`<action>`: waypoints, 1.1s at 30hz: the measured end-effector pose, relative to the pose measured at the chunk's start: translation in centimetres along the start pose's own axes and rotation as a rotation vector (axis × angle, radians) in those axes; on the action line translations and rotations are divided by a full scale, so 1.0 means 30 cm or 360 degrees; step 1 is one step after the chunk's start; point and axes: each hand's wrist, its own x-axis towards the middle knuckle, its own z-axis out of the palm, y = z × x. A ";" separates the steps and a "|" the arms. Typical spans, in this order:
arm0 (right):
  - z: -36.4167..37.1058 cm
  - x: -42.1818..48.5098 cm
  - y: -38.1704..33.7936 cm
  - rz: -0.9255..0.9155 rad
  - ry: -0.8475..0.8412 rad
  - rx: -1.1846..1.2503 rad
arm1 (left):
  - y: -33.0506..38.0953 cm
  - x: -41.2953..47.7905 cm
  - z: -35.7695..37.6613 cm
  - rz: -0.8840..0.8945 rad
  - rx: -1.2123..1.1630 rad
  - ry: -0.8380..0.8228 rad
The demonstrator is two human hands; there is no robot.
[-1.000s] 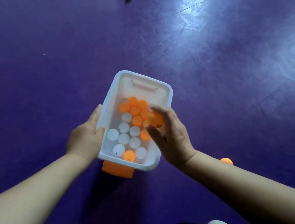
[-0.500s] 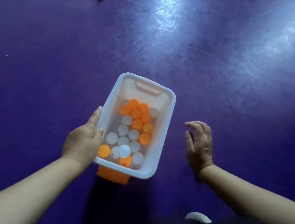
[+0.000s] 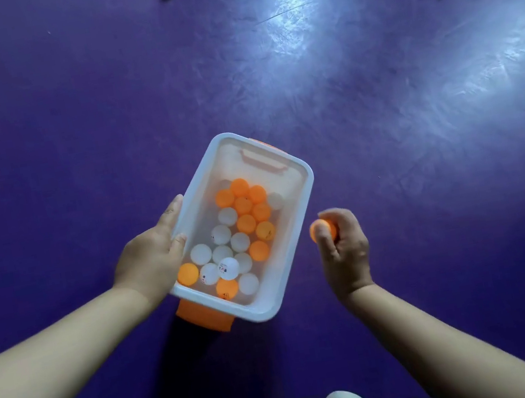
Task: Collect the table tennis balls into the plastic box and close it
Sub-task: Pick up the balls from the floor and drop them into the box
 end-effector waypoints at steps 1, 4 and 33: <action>0.021 0.033 -0.056 -0.0116 -0.0012 0.0049 | 0.000 0.011 0.003 -0.0001 0.0001 -0.0002; 0.103 0.121 -0.177 -0.0522 -0.0186 -0.0103 | 0.005 0.047 0.008 0.0004 -0.0019 0.0000; -0.212 0.703 -1.903 -0.0233 -0.1094 -0.0730 | 0.455 -0.029 -1.707 -0.0440 -0.0003 -0.0258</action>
